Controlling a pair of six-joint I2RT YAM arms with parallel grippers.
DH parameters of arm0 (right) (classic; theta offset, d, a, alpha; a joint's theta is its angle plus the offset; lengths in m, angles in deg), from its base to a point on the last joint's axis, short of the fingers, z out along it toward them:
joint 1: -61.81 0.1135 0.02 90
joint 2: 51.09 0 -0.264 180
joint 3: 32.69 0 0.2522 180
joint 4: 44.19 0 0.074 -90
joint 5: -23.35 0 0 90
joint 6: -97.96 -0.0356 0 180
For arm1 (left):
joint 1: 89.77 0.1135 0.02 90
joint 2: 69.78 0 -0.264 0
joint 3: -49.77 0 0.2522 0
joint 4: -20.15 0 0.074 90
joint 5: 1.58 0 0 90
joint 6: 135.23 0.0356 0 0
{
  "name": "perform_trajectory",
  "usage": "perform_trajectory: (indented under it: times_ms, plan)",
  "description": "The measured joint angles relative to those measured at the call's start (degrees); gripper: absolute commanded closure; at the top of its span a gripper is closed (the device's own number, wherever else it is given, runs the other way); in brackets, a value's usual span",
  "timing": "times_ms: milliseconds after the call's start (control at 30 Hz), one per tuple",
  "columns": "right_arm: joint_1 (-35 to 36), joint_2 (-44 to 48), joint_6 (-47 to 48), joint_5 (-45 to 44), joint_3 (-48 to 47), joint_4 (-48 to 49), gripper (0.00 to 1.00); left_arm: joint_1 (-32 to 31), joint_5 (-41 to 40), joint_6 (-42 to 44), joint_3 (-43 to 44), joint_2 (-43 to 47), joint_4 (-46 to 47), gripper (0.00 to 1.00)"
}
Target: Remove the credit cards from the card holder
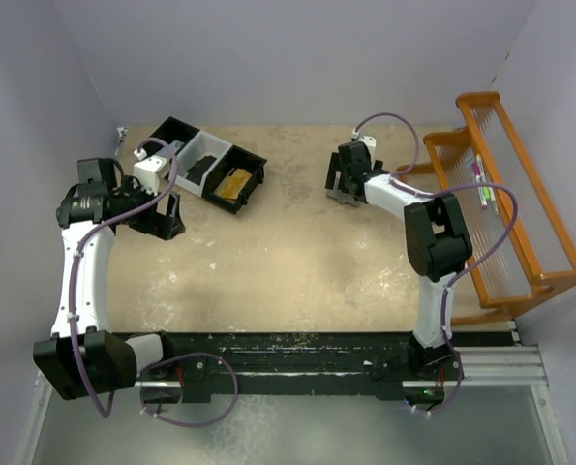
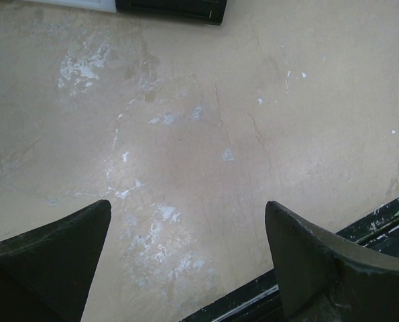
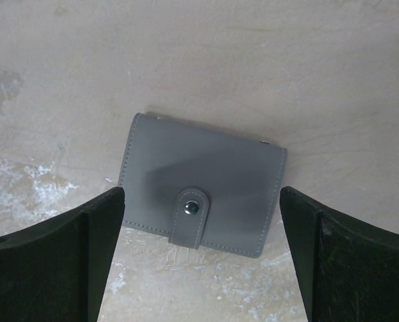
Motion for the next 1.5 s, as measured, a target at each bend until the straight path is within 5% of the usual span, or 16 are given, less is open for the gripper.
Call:
perform_trajectory:
  times_ms: [367,567,800,967,1233,1500]
  plan:
    - [2.7,-4.4,-0.3,1.1,-2.3,-1.1,0.13,0.0,-1.6,-0.2,0.5,-3.9,3.8,0.01]
    - [7.2,-0.6,-0.1,1.9,2.8,-0.8,0.18,-0.2,-0.4,-2.6,5.8,-15.3,10.1,0.01]
    - [11.1,11.3,-0.6,6.9,12.2,-4.1,0.13,-6.7,-3.8,-5.5,12.9,-29.0,15.8,0.04]
    - [7.6,17.0,-0.3,7.2,10.4,-5.3,0.06,-10.7,-4.8,-7.7,18.9,-37.1,18.2,0.1]
    - [0.1,3.4,2.4,8.6,-3.2,-4.5,0.0,-11.0,-5.4,-9.1,21.4,-43.0,20.4,0.16]
    - [1.2,-4.6,6.4,11.7,-4.1,-5.0,0.0,-11.4,-5.4,-9.2,21.4,-44.5,22.5,0.18]
